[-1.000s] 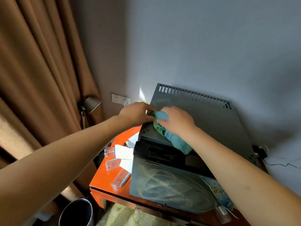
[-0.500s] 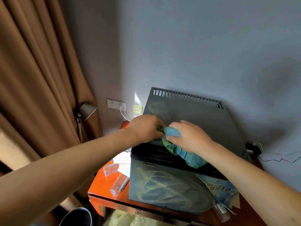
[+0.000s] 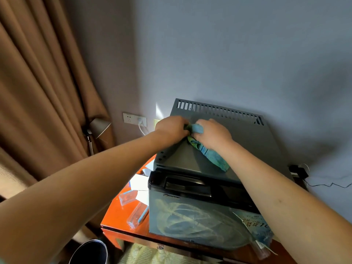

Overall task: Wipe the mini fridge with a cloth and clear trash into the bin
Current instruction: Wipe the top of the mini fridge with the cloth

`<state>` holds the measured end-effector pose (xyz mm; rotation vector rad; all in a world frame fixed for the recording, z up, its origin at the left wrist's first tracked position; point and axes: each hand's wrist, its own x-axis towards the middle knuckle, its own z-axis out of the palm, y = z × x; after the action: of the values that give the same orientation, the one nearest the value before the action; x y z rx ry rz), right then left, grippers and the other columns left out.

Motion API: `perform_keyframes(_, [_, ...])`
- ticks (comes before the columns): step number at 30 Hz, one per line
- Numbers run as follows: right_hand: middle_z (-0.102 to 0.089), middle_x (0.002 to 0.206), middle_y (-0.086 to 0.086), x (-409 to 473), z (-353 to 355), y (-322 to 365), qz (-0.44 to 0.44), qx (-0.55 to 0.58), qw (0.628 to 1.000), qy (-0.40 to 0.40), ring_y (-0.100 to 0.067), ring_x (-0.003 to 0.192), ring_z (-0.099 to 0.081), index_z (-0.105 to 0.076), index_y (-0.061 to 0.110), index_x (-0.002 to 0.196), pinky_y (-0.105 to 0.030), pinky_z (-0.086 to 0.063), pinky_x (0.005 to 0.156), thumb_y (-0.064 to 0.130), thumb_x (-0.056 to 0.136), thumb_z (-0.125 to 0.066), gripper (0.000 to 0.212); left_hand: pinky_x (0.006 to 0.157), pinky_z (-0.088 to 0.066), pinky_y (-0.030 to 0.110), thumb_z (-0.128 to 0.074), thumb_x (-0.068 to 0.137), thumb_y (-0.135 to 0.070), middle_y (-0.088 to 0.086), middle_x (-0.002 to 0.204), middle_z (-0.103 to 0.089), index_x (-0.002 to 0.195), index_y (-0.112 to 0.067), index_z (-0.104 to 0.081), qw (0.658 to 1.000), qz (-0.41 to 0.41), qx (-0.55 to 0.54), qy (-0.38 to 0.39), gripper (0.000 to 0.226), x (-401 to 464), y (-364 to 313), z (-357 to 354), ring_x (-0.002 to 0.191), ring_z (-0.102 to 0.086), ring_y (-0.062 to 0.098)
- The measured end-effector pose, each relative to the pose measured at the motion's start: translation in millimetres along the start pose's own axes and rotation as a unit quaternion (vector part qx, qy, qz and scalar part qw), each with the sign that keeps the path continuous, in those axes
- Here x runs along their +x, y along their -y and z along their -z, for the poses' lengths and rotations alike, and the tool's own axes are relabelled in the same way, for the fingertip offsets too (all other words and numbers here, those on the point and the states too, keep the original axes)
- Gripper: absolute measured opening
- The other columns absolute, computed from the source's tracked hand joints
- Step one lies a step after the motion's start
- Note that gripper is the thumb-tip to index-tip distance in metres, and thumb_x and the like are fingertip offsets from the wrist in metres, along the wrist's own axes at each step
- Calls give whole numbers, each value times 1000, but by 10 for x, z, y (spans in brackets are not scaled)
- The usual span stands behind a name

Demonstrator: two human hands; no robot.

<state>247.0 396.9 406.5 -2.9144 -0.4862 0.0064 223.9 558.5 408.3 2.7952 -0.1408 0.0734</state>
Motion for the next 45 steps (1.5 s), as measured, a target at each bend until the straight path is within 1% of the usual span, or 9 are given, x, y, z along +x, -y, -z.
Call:
perform_keyframes(3, [-49, 105, -2, -213, 40, 44, 9, -10, 1000, 27, -29, 94, -60, -55, 32, 117, -38, -51, 76, 50, 90, -61, 34, 71, -43, 28, -65, 88, -41, -1, 106, -71, 111, -30, -72, 1000, -11, 24, 9, 26, -153, -18, 51, 97, -66, 23])
perform_keyframes(12, [-48, 107, 4, -638, 240, -47, 89, -56, 987, 122, -24, 102, -57, -48, 34, 132, -36, -47, 77, 58, 92, -59, 48, 67, -44, 28, -73, 82, -49, -4, 91, -70, 103, -31, -74, 995, -77, 38, 56, 27, -466, -136, 102, 82, -64, 20])
perform_keyframes(15, [-55, 116, 1, -316, 328, -102, 105, -100, 980, 139, -24, 108, -56, -50, 34, 133, -37, -49, 84, 56, 91, -60, 48, 68, -49, 28, -73, 82, -49, -3, 94, -71, 102, -27, -75, 997, -58, 25, 41, 30, -250, -111, 48, 84, -65, 21])
perform_keyframes(19, [-58, 108, 5, 256, 343, -269, 100, -74, 981, 152, -20, 100, -57, -55, 29, 117, -32, -42, 75, 49, 90, -66, 35, 69, -45, 28, -73, 82, -45, -4, 92, -67, 102, -29, -73, 1000, -13, -5, 11, 25, 219, -92, -32, 82, -61, 19])
perform_keyframes(21, [-60, 111, 2, 539, 305, -348, 94, -55, 982, 151, -23, 103, -59, -54, 30, 111, -32, -42, 75, 47, 89, -67, 31, 69, -47, 28, -73, 81, -43, -3, 92, -68, 98, -29, -73, 1000, 0, -3, 7, 22, 486, -67, -46, 83, -62, 19])
perform_keyframes(24, [-60, 128, -5, 851, 238, -409, 69, -25, 990, 121, -27, 112, -57, -55, 22, 126, -33, -43, 82, 45, 90, -67, 45, 72, -56, 31, -74, 79, -42, -2, 94, -71, 96, -25, -75, 1000, 15, 12, 9, 24, 862, -24, -44, 87, -67, 20])
perform_keyframes(30, [-62, 112, -8, 1078, 114, -388, 19, -29, 998, 55, -29, 96, -60, -49, 23, 104, -41, -52, 77, 45, 92, -57, 26, 83, -57, 36, -74, 82, -40, -1, 110, -70, 109, -26, -74, 999, 15, 29, 15, 30, 1226, 17, -11, 99, -65, 22])
perform_keyframes(37, [-49, 133, -15, 670, 137, -239, 6, -41, 996, 80, -35, 109, -59, -40, 22, 138, -42, -52, 83, 43, 95, -56, 51, 74, -55, 32, -69, 85, -41, -2, 99, -70, 104, -27, -74, 996, -16, 86, 23, 24, 859, -53, 47, 90, -66, 21])
perform_keyframes(45, [-50, 111, -5, 260, 115, -160, 54, -63, 993, 84, -27, 89, -57, -41, 27, 114, -35, -42, 65, 47, 96, -54, 30, 71, -46, 29, -66, 90, -46, -3, 108, -70, 118, -33, -70, 996, -66, 58, 15, 31, 415, 88, -9, 96, -65, 20])
